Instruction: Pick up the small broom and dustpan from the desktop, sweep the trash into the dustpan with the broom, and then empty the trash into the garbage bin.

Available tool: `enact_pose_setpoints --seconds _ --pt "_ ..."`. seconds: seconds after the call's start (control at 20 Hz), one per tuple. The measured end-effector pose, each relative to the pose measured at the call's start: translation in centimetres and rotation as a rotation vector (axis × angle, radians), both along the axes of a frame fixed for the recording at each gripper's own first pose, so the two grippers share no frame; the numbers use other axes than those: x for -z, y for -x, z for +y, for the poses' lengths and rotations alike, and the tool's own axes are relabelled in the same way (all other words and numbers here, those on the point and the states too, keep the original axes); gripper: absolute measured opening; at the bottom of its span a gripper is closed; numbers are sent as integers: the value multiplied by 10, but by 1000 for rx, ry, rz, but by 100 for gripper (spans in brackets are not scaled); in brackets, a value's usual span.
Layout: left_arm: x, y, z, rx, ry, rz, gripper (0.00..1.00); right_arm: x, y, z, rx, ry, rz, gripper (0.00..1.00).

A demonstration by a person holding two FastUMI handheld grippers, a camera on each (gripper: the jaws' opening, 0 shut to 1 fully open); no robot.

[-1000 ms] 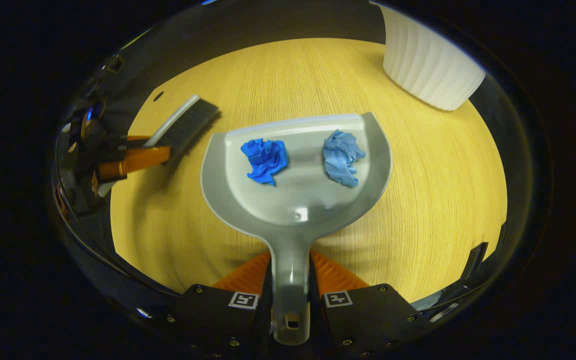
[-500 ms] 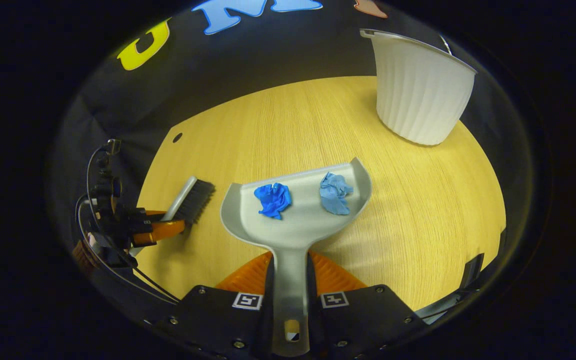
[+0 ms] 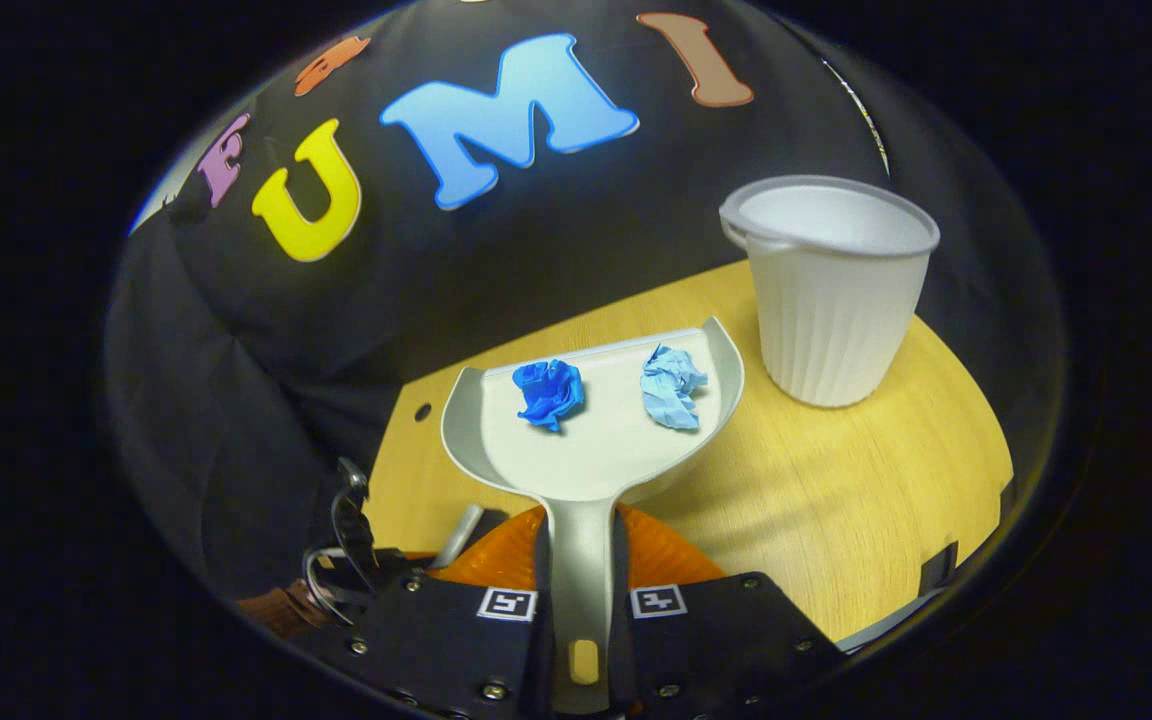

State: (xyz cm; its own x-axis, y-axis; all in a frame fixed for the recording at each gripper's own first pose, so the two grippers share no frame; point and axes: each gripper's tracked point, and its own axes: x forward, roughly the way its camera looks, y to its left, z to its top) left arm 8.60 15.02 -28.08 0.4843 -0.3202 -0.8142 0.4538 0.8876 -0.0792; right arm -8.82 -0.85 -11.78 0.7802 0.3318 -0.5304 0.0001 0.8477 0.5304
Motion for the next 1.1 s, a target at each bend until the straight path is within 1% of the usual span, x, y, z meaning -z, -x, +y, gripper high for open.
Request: enact_pose_setpoints --seconds 0.1,0.15,0.2,0.25,0.3,0.35,0.5,0.55,0.6,0.65,0.7,0.8,0.85,0.9,0.95,1.0,1.05,1.1 --pt "0 1 3 -13 3 2 45 2 23 -13 52 -48 -58 20" --pt "0 1 4 -22 2 3 43 10 30 -14 79 -81 -78 20" --pt "0 1 6 -29 -1 2 46 19 38 -19 104 -118 -93 19" --pt "0 1 6 -35 -5 4 46 32 44 -22 136 -172 -102 20" --pt "1 1 7 -44 -8 9 46 51 54 -27 176 -271 -113 20" --pt "1 2 7 -48 -8 12 46 74 68 -32 222 -400 -126 19" --pt "2 2 6 -52 -22 8 46 133 93 -38 308 -641 -153 19" --pt "3 2 4 -50 -27 7 44 159 99 -48 337 -773 -158 19" --pt "5 3 1 -45 -34 8 47 209 107 -53 386 -993 -173 19" --pt "5 4 -1 -45 -32 11 49 230 111 -63 410 -1089 -184 19" --pt "6 5 -2 -50 -29 14 49 258 123 -83 443 -1187 -206 19" --pt "6 5 -2 -53 -33 15 49 316 152 -102 510 -1385 -237 19" --pt "6 4 -1 -52 -36 15 49 333 162 -100 522 -1363 -238 19" --pt "4 4 -2 -52 -39 15 48 354 183 -102 525 -1361 -229 19" --pt "2 4 -4 -53 -37 15 49 364 197 -106 520 -1393 -232 19" --pt "-1 3 -6 -57 -38 14 49 377 203 -98 511 -1333 -225 20" --pt "-5 3 -9 -61 -39 12 49 390 211 -88 486 -1190 -208 19" --pt "-10 2 -13 -67 -38 14 49 386 212 -55 388 -1027 -196 19"
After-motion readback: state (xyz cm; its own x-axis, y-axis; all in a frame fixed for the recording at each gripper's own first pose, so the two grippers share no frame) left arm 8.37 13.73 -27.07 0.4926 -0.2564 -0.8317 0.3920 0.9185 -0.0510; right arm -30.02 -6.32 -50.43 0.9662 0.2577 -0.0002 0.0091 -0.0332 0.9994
